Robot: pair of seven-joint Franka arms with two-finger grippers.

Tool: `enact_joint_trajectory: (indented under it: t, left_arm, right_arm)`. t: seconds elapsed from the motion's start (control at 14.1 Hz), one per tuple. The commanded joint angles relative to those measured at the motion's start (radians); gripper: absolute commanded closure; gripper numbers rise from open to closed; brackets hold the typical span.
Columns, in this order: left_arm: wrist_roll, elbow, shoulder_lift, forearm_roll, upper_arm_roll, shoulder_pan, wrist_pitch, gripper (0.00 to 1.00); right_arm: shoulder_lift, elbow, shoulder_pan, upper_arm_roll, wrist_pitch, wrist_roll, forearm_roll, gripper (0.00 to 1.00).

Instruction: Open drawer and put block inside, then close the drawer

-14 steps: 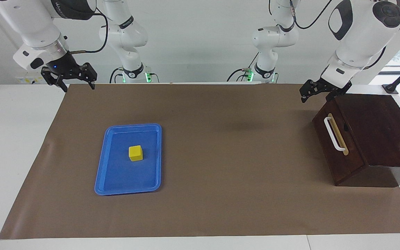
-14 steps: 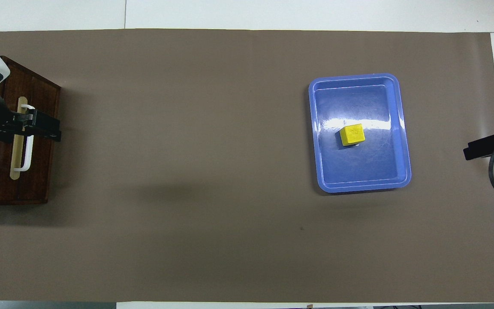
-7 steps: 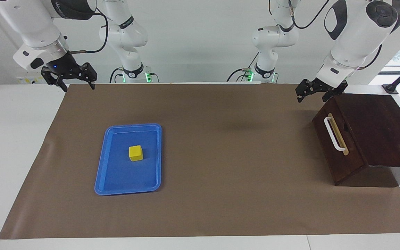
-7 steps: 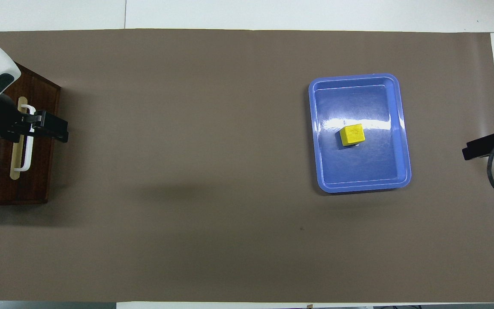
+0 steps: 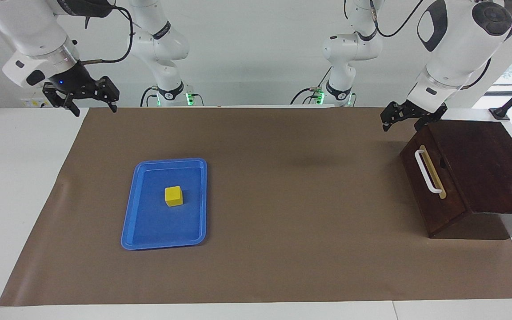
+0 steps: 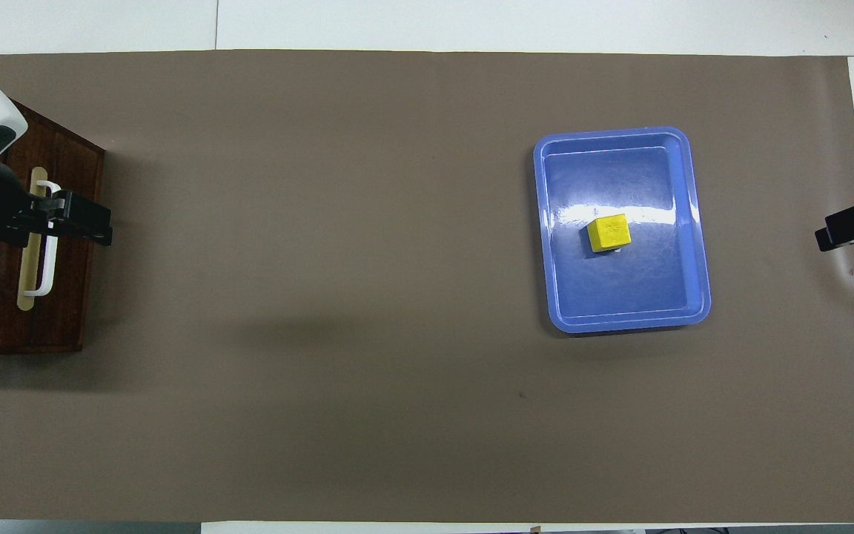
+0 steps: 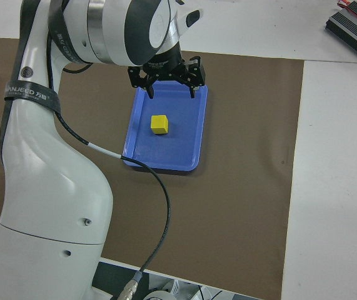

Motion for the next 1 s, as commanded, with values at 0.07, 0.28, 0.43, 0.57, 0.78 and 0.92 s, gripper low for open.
enact_joint_trajectory:
  t: [0.07, 0.28, 0.43, 0.57, 0.78, 0.92]
  left_arm:
    - [0.009, -0.039, -0.03, -0.011, 0.008, 0.005, 0.018, 0.0]
    - [0.009, -0.099, -0.047, -0.011, 0.008, 0.005, 0.11, 0.0]
    - [0.01, -0.16, -0.071, -0.007, 0.009, 0.001, 0.178, 0.0]
    - [0.019, -0.169, -0.064, 0.002, 0.009, 0.005, 0.207, 0.0]
    - [0.038, -0.243, -0.051, 0.105, 0.008, -0.018, 0.305, 0.0]
    - [0.036, -0.324, -0.051, 0.207, 0.008, -0.035, 0.385, 0.0]
  right_arm:
    - [-0.036, -0.079, -0.008, 0.014, 0.078, -0.001, -0.005, 0.0]
    - [-0.03, -0.078, -0.013, 0.012, 0.091, -0.003, -0.005, 0.0]
    - [-0.022, -0.079, -0.011, 0.012, 0.101, -0.003, -0.008, 0.0]
    - [-0.021, -0.081, -0.011, 0.014, 0.107, -0.003, -0.008, 0.0]
    - [-0.021, -0.081, -0.013, 0.014, 0.108, -0.003, -0.008, 0.0]
    - [-0.021, -0.081, -0.02, 0.012, 0.112, -0.006, -0.008, 0.0]
